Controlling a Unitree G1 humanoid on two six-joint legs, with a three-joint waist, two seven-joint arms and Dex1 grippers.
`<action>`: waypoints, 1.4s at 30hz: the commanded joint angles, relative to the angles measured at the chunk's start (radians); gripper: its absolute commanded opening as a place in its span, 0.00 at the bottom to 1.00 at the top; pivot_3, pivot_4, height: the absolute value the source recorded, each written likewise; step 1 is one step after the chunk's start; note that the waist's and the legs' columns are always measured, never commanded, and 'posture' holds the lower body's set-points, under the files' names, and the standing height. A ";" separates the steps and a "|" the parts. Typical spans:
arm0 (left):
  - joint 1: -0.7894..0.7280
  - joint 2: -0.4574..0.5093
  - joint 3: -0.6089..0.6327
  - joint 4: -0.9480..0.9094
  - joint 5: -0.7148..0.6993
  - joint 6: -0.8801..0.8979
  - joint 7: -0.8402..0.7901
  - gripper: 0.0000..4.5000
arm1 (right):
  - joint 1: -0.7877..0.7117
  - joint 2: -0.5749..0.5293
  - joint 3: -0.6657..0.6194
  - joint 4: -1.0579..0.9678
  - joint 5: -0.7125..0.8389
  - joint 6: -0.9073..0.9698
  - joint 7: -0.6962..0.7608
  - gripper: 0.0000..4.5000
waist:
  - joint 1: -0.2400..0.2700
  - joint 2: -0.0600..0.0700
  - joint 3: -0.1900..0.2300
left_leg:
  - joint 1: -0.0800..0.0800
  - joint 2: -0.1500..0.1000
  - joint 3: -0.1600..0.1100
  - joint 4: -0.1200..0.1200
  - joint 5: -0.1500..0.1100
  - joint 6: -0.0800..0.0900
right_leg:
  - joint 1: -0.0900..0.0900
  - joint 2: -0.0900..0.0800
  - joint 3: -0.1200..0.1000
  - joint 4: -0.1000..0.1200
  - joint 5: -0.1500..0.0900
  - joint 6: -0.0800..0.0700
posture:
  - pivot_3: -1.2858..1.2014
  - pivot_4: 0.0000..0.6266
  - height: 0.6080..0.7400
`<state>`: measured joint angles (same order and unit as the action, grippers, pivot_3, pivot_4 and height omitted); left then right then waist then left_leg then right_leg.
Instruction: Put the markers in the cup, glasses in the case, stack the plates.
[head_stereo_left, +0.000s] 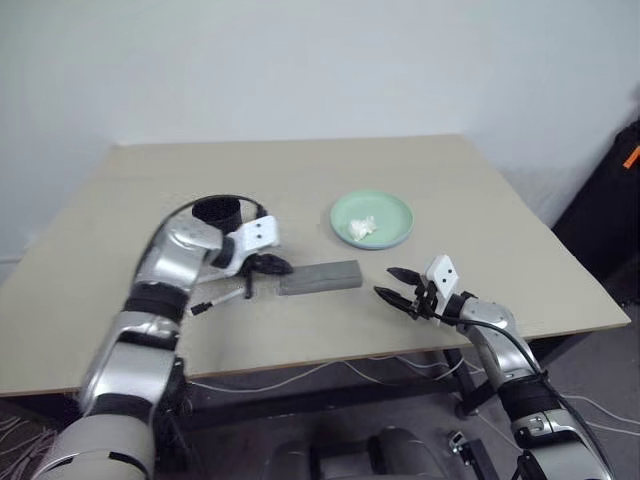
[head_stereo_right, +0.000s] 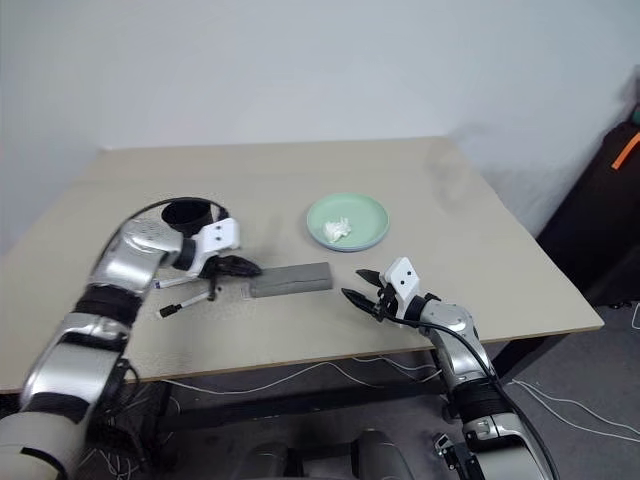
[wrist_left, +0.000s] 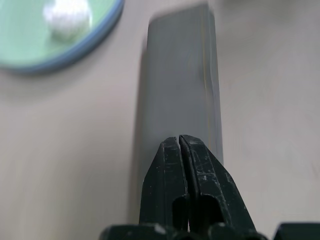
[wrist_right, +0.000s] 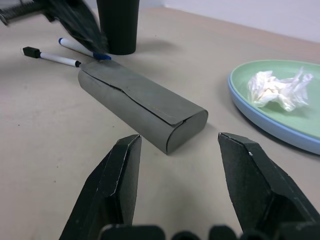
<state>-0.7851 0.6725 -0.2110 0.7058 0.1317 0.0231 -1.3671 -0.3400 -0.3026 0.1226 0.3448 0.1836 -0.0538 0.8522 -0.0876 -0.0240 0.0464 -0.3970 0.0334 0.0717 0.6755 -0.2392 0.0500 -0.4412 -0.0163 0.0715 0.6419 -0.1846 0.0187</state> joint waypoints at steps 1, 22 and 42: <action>0.073 0.088 0.035 -0.130 -0.052 0.100 -0.063 0.01 | -0.018 -0.006 -0.014 -0.027 0.007 -0.014 0.005 0.59 | -0.001 0.000 0.000 | 0.000 0.000 0.000 0.000 0.000 0.000 | 0.000 0.000 0.000 0.000 0.000 0.000 | 0.52 0.00 1.00; 0.194 0.191 -0.004 -0.170 -0.027 0.233 0.019 0.59 | -0.067 0.006 0.004 0.035 0.002 -0.023 0.038 0.59 | 0.004 -0.001 0.000 | 0.000 0.008 0.002 0.001 0.000 -0.001 | 0.000 -0.001 -0.001 0.000 0.000 0.000 | 0.52 0.00 1.00; 0.203 0.174 -0.055 -0.106 -0.009 0.189 0.023 0.08 | -0.043 -0.004 0.002 0.006 0.003 -0.012 0.025 0.59 | 0.002 0.013 -0.008 | 0.004 0.001 0.001 0.001 -0.002 -0.004 | 0.001 -0.001 -0.002 0.002 0.001 -0.002 | 0.52 0.00 1.00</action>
<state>-0.5818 0.8447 -0.2563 0.5924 0.1047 0.2051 -1.3528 -0.3667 -0.3014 0.1397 0.3891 0.1832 -0.0542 0.8759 -0.0859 -0.0112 0.0382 -0.3934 0.0349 0.0721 0.6763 -0.2412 0.0460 -0.4401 -0.0171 0.0699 0.6438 -0.1835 0.0170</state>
